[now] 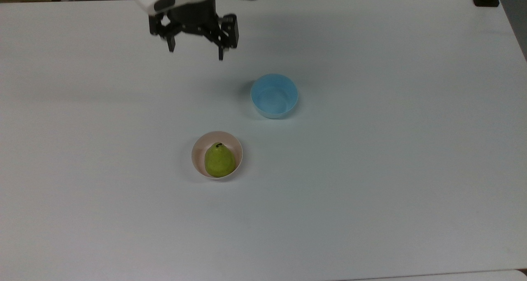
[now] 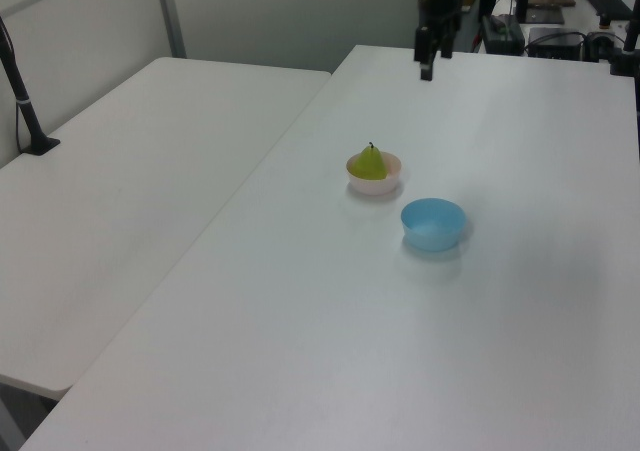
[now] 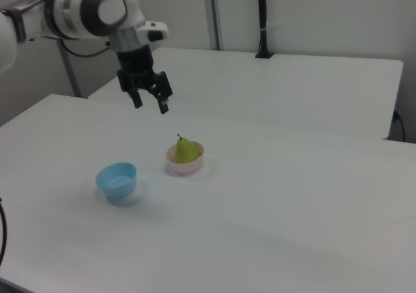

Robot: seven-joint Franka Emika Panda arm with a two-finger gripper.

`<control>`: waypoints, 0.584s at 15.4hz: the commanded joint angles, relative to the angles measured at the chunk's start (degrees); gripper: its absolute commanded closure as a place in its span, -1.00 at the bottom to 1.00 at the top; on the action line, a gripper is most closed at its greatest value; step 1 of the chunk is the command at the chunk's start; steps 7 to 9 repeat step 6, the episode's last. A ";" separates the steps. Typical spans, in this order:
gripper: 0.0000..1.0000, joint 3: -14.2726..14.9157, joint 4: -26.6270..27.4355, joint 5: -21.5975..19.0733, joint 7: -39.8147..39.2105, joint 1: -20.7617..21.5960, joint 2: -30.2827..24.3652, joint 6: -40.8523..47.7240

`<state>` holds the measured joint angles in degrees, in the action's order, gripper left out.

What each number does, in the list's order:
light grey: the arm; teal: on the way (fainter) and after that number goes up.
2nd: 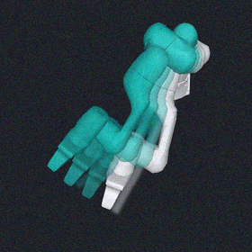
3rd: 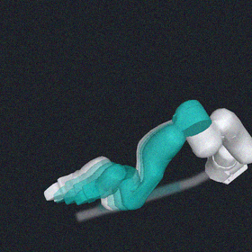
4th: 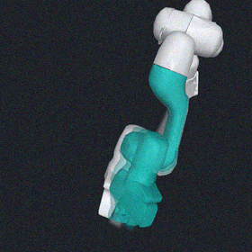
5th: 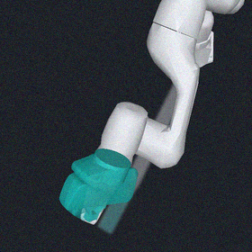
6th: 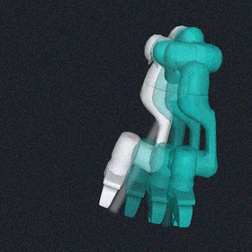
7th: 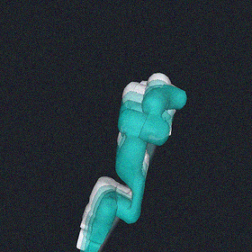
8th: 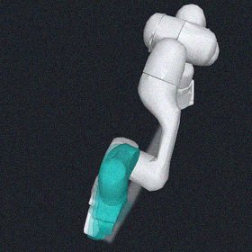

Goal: Place the pear in the bowl

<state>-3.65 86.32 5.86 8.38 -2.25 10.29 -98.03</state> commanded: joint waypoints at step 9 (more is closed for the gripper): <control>-1.00 3.39 9.48 -1.91 -1.35 1.55 -10.38 1.35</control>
